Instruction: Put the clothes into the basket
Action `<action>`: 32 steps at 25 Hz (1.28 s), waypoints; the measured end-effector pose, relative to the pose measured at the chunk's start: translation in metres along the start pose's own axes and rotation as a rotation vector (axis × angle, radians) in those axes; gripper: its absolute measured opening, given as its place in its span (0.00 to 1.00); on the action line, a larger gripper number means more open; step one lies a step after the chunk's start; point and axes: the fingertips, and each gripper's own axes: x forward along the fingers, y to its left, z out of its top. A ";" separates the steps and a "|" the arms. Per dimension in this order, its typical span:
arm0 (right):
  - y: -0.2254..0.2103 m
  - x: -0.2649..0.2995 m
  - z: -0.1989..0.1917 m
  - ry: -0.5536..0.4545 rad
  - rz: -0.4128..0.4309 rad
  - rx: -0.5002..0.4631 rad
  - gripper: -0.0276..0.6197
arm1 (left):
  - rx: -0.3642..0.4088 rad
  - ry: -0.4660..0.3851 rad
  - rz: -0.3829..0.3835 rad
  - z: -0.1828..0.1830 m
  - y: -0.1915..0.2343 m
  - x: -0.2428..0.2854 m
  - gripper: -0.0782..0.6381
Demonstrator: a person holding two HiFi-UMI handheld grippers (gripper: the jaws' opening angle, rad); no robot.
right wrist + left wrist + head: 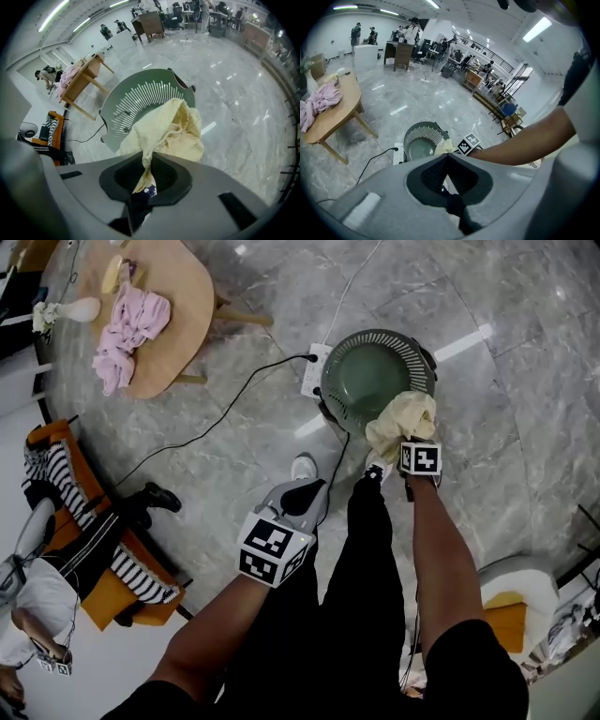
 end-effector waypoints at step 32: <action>0.040 -0.131 -0.010 -0.094 -0.012 0.171 0.40 | 0.151 -0.084 -0.104 0.056 -0.032 -0.096 0.11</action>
